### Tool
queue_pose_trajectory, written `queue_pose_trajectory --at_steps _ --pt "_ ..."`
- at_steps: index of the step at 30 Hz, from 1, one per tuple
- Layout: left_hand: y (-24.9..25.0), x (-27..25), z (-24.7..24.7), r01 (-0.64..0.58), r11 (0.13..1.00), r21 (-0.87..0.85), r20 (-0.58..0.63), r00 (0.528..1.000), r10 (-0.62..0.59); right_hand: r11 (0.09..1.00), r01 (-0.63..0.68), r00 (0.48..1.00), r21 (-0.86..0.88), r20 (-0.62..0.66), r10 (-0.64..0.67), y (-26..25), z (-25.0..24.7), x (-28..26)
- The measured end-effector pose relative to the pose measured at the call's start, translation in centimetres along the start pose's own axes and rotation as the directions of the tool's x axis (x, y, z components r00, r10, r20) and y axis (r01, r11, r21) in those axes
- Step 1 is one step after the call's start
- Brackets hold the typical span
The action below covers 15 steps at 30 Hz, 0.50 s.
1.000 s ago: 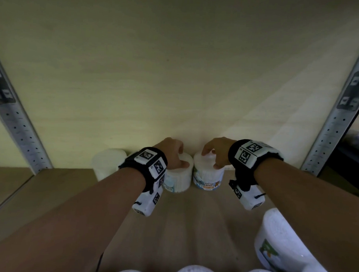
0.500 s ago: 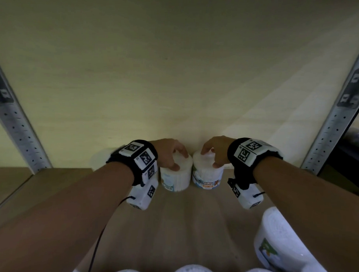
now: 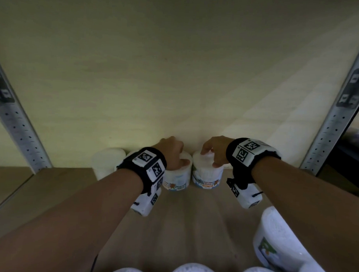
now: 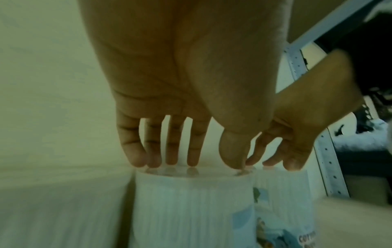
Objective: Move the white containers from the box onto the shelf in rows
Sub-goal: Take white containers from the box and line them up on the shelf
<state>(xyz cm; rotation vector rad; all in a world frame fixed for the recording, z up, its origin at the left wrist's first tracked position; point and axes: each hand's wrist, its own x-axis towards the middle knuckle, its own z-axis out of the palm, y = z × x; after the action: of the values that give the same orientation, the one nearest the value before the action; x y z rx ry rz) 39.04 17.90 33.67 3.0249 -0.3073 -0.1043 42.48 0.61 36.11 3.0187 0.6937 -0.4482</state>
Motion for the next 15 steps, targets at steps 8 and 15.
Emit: queue_pose_trajectory --at_steps 8,15 --pt "-0.6 -0.7 -2.0 -0.095 0.992 -0.086 0.202 0.973 0.111 1.0 0.005 1.0 0.006 0.001 -0.005 0.1 0.0 0.0" --pt "-0.9 -0.8 -1.4 -0.124 0.991 -0.058 0.133 0.982 0.131 1.0 0.002 1.0 -0.001 0.001 -0.002 0.0 0.1 0.1"
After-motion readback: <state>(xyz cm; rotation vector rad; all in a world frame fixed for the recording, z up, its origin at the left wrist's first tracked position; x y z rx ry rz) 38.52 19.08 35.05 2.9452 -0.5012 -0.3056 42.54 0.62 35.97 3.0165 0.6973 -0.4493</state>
